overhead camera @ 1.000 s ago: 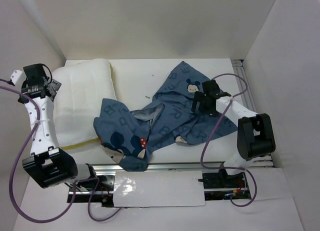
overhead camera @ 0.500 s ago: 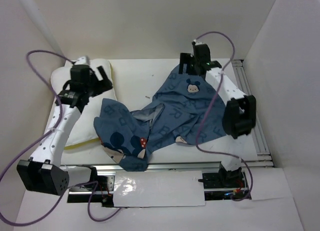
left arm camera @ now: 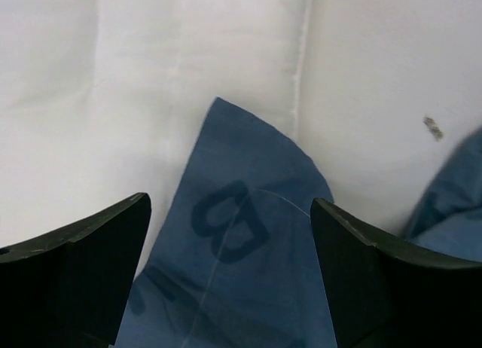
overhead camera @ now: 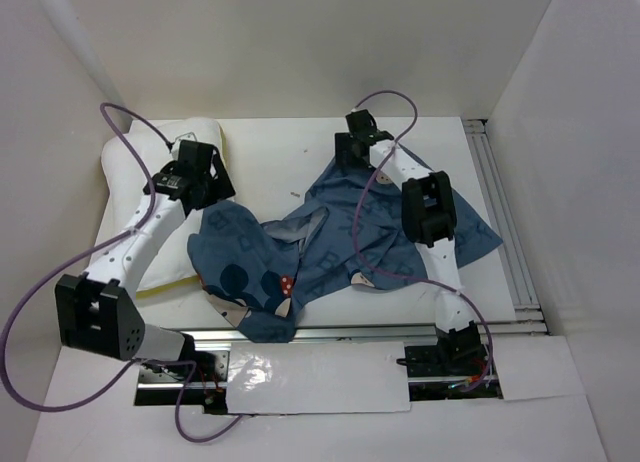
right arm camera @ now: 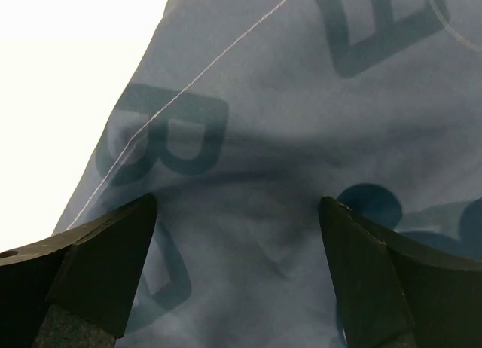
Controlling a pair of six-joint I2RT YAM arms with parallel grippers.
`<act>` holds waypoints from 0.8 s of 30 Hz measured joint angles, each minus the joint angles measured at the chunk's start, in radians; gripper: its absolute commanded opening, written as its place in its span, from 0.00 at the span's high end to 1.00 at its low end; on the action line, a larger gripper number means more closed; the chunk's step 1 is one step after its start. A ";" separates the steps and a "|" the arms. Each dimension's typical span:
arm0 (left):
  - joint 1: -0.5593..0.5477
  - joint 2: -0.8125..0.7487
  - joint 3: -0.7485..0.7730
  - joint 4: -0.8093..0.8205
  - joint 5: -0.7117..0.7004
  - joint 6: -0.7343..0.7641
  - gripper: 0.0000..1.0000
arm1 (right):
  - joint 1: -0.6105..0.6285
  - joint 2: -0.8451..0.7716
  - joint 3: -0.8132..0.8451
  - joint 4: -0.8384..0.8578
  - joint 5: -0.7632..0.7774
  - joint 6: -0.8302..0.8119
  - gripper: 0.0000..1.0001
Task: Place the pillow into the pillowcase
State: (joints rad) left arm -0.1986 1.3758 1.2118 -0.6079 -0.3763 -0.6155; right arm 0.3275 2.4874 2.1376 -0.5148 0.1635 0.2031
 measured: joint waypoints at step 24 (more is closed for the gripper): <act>0.057 0.276 0.138 0.013 -0.007 -0.027 1.00 | -0.059 -0.069 -0.175 0.131 0.186 0.154 1.00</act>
State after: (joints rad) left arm -0.1417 1.6516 1.3499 -0.5953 -0.3832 -0.6422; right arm 0.2684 2.4180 1.9621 -0.3840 0.3492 0.3573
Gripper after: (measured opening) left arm 0.107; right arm 0.008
